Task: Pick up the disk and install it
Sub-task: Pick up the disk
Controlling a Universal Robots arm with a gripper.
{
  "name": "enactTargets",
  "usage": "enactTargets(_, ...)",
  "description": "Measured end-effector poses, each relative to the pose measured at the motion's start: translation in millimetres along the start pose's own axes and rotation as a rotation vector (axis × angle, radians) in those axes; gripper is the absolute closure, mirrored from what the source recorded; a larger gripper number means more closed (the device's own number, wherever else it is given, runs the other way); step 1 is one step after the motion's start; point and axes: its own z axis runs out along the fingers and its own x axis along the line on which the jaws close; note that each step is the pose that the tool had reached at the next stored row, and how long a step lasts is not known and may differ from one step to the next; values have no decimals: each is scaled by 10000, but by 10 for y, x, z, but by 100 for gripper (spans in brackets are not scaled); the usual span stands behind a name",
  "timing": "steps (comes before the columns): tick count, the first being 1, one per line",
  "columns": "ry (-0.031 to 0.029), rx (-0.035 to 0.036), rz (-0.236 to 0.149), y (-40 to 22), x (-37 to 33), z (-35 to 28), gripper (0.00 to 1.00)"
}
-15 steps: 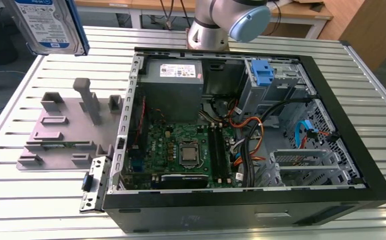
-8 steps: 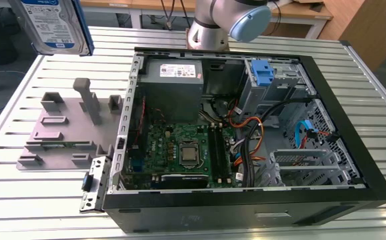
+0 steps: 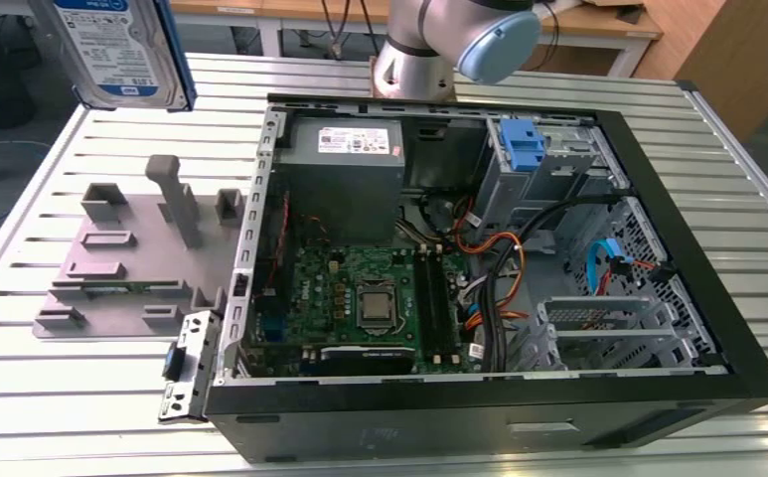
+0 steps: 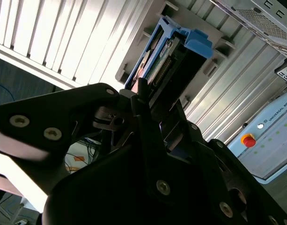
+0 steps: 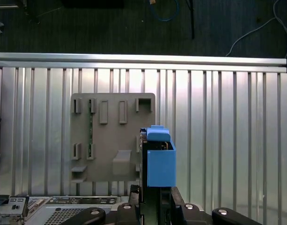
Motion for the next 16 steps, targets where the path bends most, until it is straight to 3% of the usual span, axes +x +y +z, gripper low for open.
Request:
enactTargets(8, 0, 0, 0, -95, 0, -1, 65)
enactTargets(16, 0, 0, 0, -236, -1, -3, 65)
